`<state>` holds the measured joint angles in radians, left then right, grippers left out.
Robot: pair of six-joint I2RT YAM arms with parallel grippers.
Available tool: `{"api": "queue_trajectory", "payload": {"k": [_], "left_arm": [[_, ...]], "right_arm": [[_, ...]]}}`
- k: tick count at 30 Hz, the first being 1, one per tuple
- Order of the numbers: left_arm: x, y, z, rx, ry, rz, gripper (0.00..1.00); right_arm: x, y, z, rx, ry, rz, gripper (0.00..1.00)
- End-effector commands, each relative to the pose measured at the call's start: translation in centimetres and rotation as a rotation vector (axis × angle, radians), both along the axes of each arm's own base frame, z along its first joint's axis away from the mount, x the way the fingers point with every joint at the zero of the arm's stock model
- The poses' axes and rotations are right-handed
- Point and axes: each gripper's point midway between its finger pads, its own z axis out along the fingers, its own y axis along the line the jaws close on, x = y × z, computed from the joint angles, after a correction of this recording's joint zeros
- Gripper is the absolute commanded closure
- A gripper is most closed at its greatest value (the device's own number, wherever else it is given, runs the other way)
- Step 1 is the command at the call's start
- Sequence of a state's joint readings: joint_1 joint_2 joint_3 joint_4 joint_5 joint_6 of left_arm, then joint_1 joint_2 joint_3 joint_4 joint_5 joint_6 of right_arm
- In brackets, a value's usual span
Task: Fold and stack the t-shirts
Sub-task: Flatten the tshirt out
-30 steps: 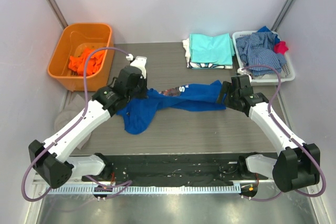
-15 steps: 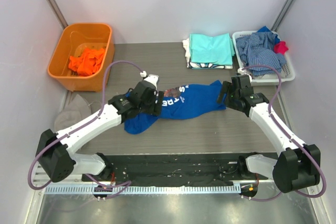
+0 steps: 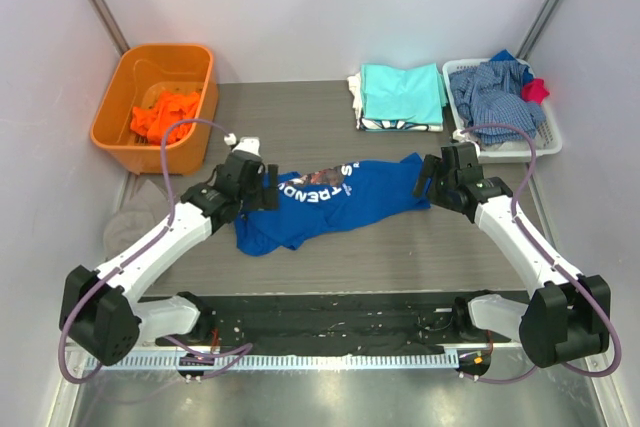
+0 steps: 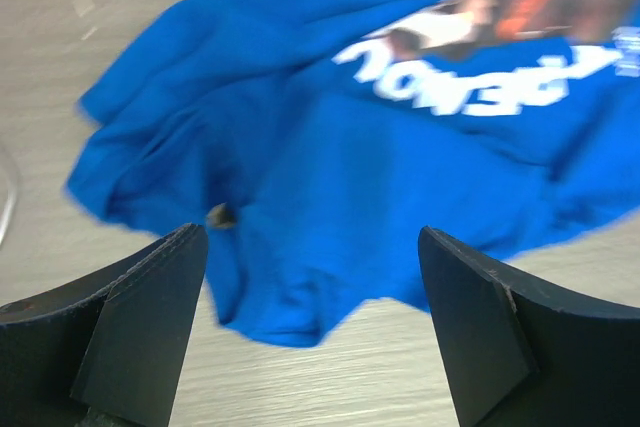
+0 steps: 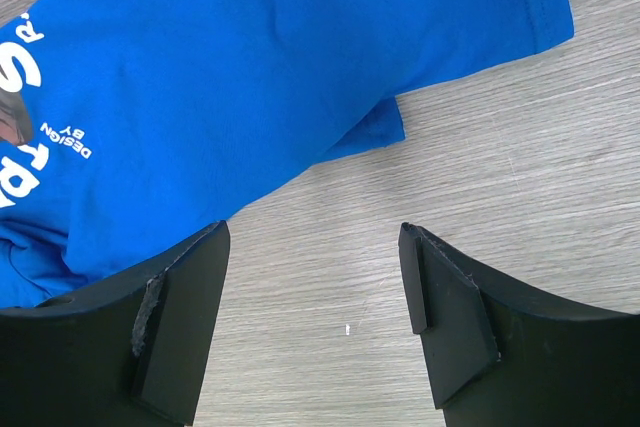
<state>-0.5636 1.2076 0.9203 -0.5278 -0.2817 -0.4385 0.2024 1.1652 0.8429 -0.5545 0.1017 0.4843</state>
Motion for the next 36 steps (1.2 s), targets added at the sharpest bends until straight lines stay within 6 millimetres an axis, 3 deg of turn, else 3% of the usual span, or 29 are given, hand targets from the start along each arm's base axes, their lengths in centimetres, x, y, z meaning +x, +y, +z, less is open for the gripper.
{"api": "queue_trajectory", "payload": {"k": [1, 4, 9, 22, 36], "left_arm": [[-0.1, 2.1, -0.5, -0.011, -0.020, 0.090, 0.09], [-0.2, 3.4, -2.7, -0.010, 0.005, 0.179, 0.12], [-0.4, 2.5, -4.9, -0.088, 0.023, 0.190, 0.16], [1.1, 0.7, -6.4, -0.107, 0.037, 0.141, 0.24], [0.5, 1.4, -8.9, -0.069, 0.073, 0.157, 0.27]], "right_arm": [[0.6, 0.1, 0.9, 0.008, -0.030, 0.008, 0.24], [0.7, 0.4, 1.0, 0.016, -0.028, 0.021, 0.23], [1.1, 0.2, 1.7, -0.008, -0.039, 0.033, 0.23], [0.9, 0.1, 1.4, -0.009, -0.025, 0.036, 0.23], [0.8, 0.1, 0.9, -0.013, -0.013, 0.038, 0.23]]}}
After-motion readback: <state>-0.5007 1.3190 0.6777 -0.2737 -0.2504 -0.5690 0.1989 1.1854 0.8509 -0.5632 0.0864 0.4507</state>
